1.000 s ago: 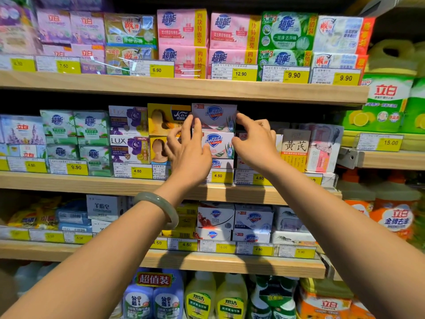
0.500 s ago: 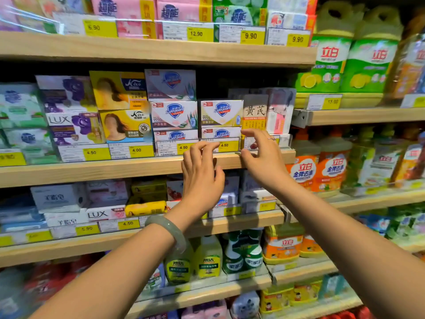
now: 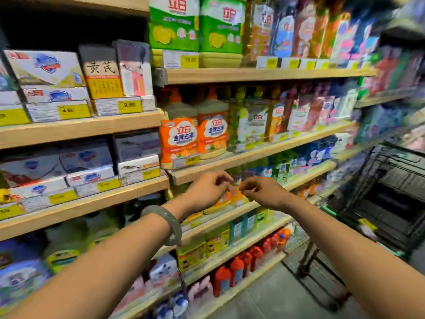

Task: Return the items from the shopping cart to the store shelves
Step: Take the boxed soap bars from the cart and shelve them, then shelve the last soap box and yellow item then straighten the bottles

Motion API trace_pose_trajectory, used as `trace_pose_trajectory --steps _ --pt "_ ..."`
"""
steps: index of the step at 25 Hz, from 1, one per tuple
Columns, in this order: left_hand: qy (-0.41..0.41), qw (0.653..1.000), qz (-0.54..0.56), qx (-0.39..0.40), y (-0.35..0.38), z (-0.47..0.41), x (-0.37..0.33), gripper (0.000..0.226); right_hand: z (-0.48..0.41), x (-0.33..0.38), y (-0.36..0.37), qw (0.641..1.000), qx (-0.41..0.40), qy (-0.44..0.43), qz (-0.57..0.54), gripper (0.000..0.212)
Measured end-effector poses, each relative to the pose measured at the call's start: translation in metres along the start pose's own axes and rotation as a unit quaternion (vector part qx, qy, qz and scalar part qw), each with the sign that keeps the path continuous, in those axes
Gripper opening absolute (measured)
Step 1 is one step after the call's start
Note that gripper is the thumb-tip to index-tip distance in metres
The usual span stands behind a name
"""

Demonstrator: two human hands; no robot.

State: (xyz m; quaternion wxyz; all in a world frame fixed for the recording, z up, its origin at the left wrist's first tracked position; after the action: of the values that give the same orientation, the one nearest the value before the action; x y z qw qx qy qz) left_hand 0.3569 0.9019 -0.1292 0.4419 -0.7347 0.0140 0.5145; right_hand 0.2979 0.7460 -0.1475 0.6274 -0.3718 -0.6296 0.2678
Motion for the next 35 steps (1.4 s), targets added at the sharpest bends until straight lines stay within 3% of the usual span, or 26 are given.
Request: trace_pose_trajectory --steps 4,8,11,17,25,30,35 --pt "-0.063 0.983 0.163 0.063 0.103 -0.052 -0.054 0.02 0.046 -0.134 -0.062 0.996 -0.038 0.079 -0.011 0.01" --pt "-0.135 0.942 0.28 0.126 0.216 -0.108 -0.115 0.019 0.12 -0.263 -0.122 0.971 -0.09 0.217 -0.049 0.017" --pt "-0.167 0.925 0.297 0.169 0.29 -0.145 -0.143 0.006 0.173 -0.337 -0.145 0.94 -0.123 0.301 -0.097 0.018" --pt "-0.226 0.879 0.296 0.299 0.446 -0.217 -0.17 0.018 0.241 -0.461 -0.18 0.861 -0.179 0.439 -0.185 0.012" --pt "-0.284 0.852 0.282 0.337 0.6 -0.418 -0.184 0.013 0.173 -0.638 -0.251 0.829 -0.193 0.483 -0.206 0.014" --pt "-0.331 0.855 0.248 0.314 0.675 -0.547 -0.182 0.034 0.114 -0.736 -0.296 0.839 -0.124 0.506 -0.159 0.019" --pt "-0.368 0.839 0.212 0.34 0.75 -0.612 -0.187 0.033 0.086 -0.824 -0.329 0.842 -0.055 0.515 -0.148 0.021"
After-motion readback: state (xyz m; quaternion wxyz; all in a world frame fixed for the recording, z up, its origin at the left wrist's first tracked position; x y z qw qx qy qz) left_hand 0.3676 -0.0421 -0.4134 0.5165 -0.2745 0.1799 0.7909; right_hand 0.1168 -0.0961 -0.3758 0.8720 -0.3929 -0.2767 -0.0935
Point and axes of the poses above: each hand's wrist, its own z-axis away from the middle knuckle, its own y-axis out of the palm, x = y × z, the point moved 4 cm from there along -z, towards the middle knuckle, and after that the axes turned 5 degrees about -y, right-handed, at the moved point
